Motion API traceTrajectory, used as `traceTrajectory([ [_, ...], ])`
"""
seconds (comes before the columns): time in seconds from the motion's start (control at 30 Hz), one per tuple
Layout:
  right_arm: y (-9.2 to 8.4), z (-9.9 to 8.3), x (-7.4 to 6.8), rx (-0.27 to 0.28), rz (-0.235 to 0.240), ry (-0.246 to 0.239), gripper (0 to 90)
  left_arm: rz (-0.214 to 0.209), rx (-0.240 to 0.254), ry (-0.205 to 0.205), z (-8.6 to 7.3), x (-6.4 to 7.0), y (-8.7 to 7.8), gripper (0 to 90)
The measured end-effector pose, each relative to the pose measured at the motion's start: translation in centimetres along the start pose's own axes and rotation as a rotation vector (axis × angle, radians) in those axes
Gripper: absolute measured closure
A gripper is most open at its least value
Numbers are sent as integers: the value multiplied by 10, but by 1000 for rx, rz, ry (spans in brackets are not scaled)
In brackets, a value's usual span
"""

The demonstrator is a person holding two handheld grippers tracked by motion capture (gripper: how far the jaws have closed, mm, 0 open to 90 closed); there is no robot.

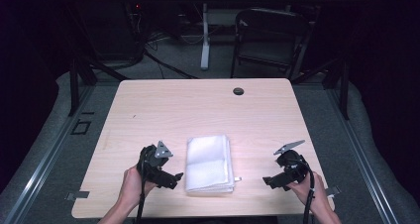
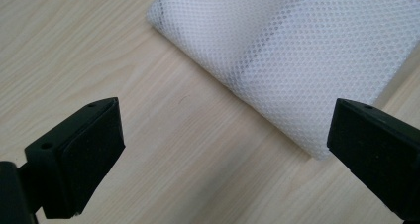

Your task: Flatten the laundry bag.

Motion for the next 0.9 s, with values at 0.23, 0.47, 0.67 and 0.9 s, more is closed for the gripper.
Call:
traceTrajectory([
  [0.23,2,1,-3,-5,7,1,27,-24,7,35,9,5,7,13],
  [0.47,4,1,-4,-13,9,7,29,-49,14,69,22,15,14,28],
  [0.67,8,-1,-5,16,24,43,35,-105,3,107,31,29,26,36],
  [0.9,7,0,-3,-31,12,11,44,-149,-9,138,38,41,38,70],
])
Point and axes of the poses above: each handheld gripper's, and its own axes: y roughly forward along the jaws, z roughly out of its top, x roughly to its right, the point moved 2 cm from there along y, roughly forward along the jaws, and after that the axes turned 12 degrees about y, right-handed, at the moved point
